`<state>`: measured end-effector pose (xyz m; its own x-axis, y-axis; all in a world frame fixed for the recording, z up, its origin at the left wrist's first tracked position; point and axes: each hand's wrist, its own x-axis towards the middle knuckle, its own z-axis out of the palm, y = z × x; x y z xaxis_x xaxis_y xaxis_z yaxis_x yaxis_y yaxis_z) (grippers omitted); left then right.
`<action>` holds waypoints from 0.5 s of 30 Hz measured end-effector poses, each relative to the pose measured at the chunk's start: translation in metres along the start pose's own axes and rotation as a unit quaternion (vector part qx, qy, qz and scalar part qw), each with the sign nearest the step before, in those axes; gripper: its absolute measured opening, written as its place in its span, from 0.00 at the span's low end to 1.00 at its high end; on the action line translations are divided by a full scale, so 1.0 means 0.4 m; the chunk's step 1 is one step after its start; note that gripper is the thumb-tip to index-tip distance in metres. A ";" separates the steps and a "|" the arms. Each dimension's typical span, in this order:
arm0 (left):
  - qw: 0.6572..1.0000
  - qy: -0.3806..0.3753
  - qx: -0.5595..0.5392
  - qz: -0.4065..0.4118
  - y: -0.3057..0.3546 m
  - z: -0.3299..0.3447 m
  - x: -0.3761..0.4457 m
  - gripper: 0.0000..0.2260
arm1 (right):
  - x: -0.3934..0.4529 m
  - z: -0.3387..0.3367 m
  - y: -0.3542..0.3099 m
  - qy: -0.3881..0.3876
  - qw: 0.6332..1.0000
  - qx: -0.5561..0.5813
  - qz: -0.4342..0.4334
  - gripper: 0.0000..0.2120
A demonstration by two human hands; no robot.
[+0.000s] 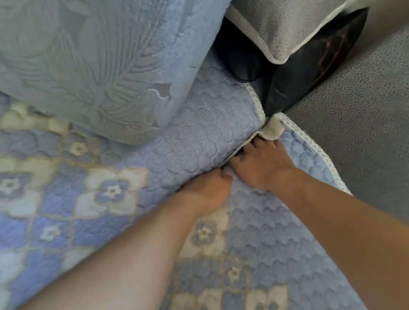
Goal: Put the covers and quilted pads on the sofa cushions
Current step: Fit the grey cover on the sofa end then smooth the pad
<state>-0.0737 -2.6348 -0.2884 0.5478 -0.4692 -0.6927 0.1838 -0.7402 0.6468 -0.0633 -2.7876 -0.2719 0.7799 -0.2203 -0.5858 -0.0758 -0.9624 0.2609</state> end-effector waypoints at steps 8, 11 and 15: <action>0.997 -0.014 -0.037 -0.066 0.019 0.013 0.132 0.24 | 0.111 -0.068 0.016 -0.097 0.995 -0.009 -0.005 0.27; 0.998 -0.021 0.011 -0.050 0.000 0.001 0.175 0.25 | 0.046 -0.095 -0.013 -0.090 0.992 -0.087 -0.023 0.25; 0.999 -0.034 0.010 -0.004 -0.031 -0.011 0.162 0.14 | -0.021 -0.050 -0.046 -0.032 0.983 -0.116 -0.140 0.17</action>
<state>-0.0369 -2.6539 -0.3401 0.4894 -0.4940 -0.7187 0.1717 -0.7534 0.6348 -0.0561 -2.7650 -0.2564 0.7090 0.0316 -0.7045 0.2854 -0.9264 0.2456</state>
